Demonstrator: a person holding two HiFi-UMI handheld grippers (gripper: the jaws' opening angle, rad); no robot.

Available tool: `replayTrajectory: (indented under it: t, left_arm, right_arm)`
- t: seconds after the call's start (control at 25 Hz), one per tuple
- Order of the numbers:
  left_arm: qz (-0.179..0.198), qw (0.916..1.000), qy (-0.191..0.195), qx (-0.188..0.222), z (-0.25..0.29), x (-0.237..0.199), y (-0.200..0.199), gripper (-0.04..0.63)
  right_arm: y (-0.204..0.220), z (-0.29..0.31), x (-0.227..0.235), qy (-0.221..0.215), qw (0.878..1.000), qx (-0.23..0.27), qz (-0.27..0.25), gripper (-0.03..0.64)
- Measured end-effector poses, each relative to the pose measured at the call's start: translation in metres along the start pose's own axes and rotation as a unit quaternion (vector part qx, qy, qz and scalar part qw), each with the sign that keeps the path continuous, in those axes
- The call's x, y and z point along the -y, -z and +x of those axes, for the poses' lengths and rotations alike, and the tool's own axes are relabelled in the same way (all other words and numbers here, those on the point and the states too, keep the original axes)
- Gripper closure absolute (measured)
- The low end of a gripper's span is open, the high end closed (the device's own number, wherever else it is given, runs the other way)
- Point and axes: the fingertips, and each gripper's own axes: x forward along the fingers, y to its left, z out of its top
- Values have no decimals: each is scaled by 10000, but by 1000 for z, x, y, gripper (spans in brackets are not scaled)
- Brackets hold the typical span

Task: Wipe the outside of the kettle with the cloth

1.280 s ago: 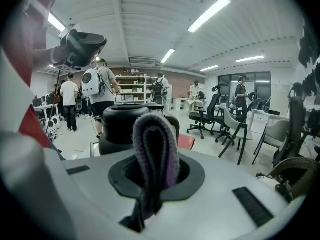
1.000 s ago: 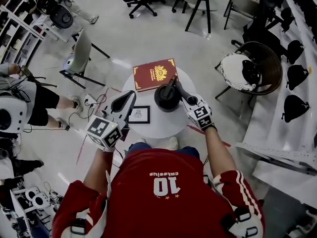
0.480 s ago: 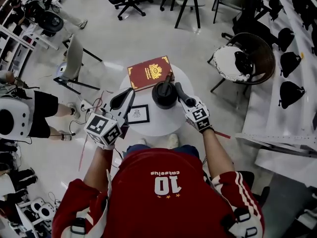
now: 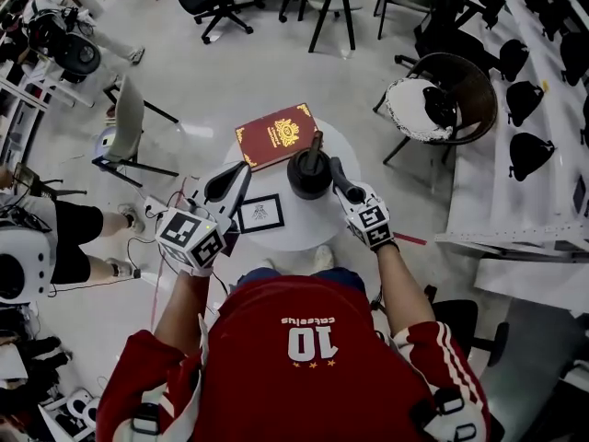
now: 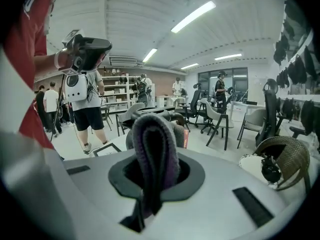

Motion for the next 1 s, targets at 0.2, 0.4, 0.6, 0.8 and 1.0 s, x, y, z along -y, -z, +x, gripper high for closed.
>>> replayTrajectory:
  t: [0.2,0.4,0.6,0.8,1.0]
  left_arm:
    - [-10,9996,283,47,-6,-8,-5,588]
    - [-104,9984,546,44,-19,-15,-9,588]
    - [21,9958,909,76,-24,-17,-15,588]
    - [71,9931,1172,72,-39,-20,-17,588]
    - [88,9917,1279,97,-56,-33,-18,588]
  right_arm:
    - [3,-4,-17,244,9996,-76,148,570]
    - [6,-2,-41,472,9981,-163,361,569]
    - [5,1,-58,918,9947,-118,443,570]
    - [6,6,-82,1311,9885,-29,752,570]
    - [0,14,-100,1389,9856,76,962,570]
